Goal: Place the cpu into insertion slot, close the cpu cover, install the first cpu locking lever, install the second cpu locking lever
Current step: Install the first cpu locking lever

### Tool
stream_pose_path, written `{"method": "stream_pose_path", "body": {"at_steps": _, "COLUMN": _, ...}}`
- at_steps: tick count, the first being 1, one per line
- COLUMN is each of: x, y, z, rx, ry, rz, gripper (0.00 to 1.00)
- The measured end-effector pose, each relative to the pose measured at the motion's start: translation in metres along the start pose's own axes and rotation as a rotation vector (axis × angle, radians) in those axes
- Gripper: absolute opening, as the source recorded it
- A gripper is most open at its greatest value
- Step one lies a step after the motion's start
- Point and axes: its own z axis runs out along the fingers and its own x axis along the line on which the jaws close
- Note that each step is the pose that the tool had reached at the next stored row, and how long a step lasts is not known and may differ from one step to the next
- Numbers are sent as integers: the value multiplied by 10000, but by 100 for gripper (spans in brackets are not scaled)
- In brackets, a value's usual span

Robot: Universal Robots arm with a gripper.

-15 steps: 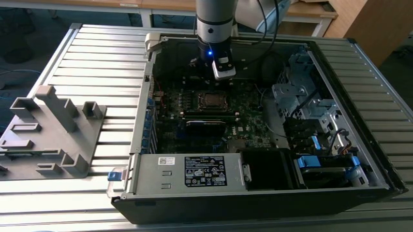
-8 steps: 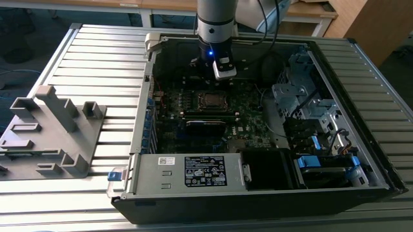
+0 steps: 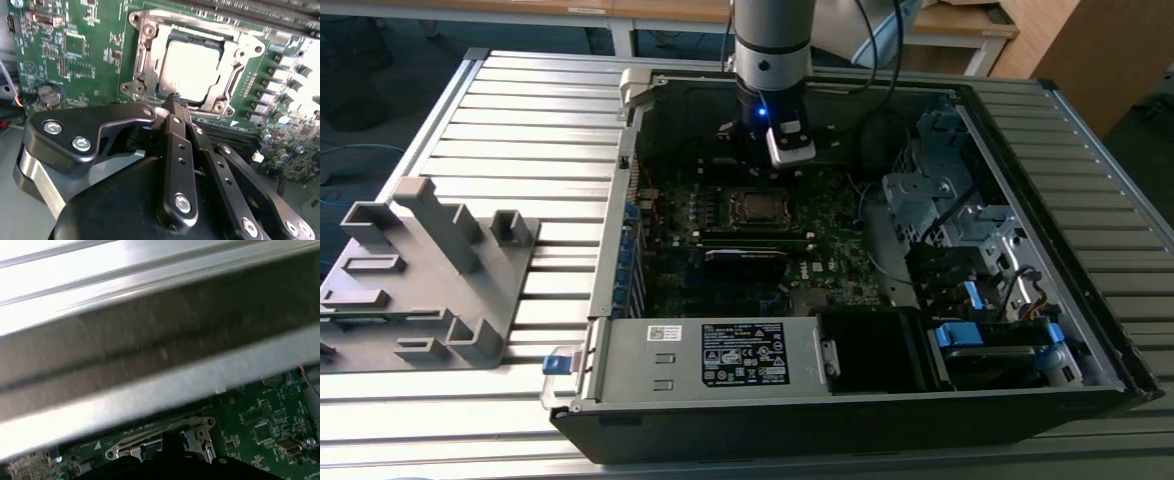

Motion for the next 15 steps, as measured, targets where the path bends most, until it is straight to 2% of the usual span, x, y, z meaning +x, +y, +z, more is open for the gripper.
{"method": "stream_pose_path", "body": {"at_steps": 9, "x": -52, "y": -177, "z": -5, "rx": 0, "ry": 0, "rz": -4, "gripper": 11}}
{"method": "stream_pose_path", "body": {"at_steps": 15, "x": -56, "y": -190, "z": -12, "rx": 2, "ry": 0, "rz": -4, "gripper": 11}}
